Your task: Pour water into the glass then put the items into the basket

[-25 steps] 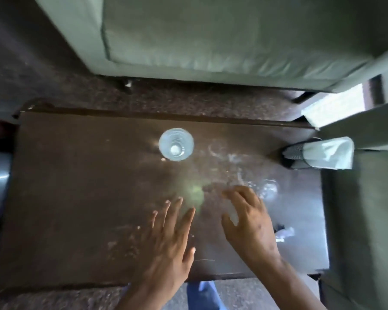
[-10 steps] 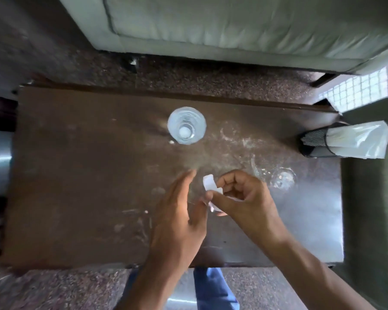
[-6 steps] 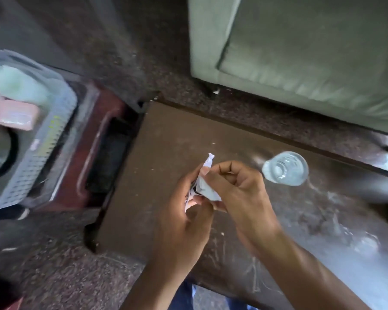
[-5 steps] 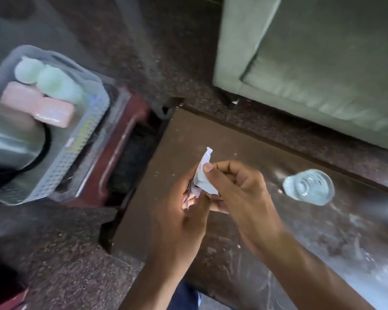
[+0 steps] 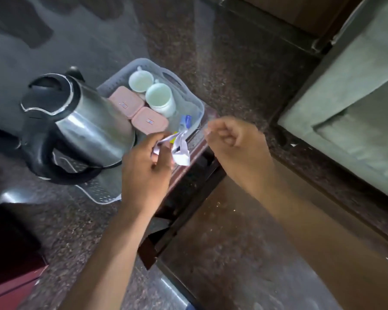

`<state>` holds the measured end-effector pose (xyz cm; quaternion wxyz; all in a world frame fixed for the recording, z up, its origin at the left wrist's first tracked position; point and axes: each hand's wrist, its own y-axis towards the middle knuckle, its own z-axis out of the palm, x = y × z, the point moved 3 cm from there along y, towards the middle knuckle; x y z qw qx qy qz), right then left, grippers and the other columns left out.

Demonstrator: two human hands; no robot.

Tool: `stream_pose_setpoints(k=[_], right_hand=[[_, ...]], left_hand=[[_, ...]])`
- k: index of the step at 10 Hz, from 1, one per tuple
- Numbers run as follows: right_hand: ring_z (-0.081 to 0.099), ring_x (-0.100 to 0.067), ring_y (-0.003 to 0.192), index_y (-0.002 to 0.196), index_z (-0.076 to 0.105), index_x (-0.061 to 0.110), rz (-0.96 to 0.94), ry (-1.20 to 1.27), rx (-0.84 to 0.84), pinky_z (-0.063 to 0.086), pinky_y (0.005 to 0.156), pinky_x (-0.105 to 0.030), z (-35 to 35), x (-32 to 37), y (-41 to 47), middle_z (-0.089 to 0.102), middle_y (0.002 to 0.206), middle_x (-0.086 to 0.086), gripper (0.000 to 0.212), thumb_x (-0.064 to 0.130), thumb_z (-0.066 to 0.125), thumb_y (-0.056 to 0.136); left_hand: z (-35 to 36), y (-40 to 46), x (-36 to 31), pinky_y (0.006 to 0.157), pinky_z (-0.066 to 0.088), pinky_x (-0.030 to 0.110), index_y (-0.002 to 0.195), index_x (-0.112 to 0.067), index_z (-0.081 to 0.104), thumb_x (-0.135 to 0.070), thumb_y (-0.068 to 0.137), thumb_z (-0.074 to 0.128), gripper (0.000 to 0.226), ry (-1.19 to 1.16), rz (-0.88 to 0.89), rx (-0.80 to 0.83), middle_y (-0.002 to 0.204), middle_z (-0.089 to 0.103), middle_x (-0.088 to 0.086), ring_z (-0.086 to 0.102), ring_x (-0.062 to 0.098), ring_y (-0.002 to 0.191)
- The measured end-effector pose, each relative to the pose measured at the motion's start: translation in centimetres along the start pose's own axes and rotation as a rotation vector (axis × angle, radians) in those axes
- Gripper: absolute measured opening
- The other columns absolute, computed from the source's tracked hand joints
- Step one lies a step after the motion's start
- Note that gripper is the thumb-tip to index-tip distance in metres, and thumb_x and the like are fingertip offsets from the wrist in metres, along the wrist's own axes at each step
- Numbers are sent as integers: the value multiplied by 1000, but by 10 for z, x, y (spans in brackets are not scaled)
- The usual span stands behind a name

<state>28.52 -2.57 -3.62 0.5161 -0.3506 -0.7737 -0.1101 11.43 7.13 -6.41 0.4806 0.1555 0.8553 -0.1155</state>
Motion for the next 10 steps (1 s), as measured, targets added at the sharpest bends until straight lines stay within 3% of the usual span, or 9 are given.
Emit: stream_pose_setpoints(k=[1,2,4,5,6,7,10], right_hand=[[71,-13,107,125,74,22,-180,-228,9,54,100,-34,20,12,41,78,119,6,30,32,69,98],[66,-24,122,133,70,14,-305,-443,59,47,104,-34,37,16,70,73,133,-4,37,25,70,98],[53,-33,139,142,63,10,-381,-638,197,45,114,-41,56,4,96,55,156,-11,45,23,69,99],[49,-31,144,147,58,6,-396,-693,212,43,117,-40,61,-1,96,51,160,-11,52,23,68,100],[46,-30,148,152,52,4,-410,-737,221,40,119,-39,65,-7,98,46,164,-11,57,25,67,101],[41,-28,152,156,45,4,-396,-739,234,38,122,-38,67,-10,98,40,168,-11,62,28,64,102],[36,-28,154,157,44,6,-379,-701,231,34,126,-39,65,-3,93,39,168,-11,62,29,63,103]], left_hand=[[-8,34,14,84,65,51,127,-23,77,-32,99,53,38,166,23,16,97,82,11,81,33,87],[-8,53,25,84,60,37,125,-20,79,-25,100,57,33,318,79,32,99,83,10,78,32,91],[-4,63,50,78,55,40,118,-18,77,-18,99,67,21,418,107,6,102,83,11,75,37,91],[-2,61,62,76,52,36,113,-22,74,-18,93,68,21,408,64,-16,98,82,6,74,34,88],[-3,59,68,91,61,33,113,-23,73,-14,92,66,24,300,15,-4,101,82,-3,78,22,94],[-2,57,69,96,64,45,117,-17,75,-6,97,62,26,202,1,12,103,81,-4,80,20,99],[-11,46,54,104,60,49,129,-14,74,-19,94,54,40,188,31,34,119,82,7,79,28,111]])
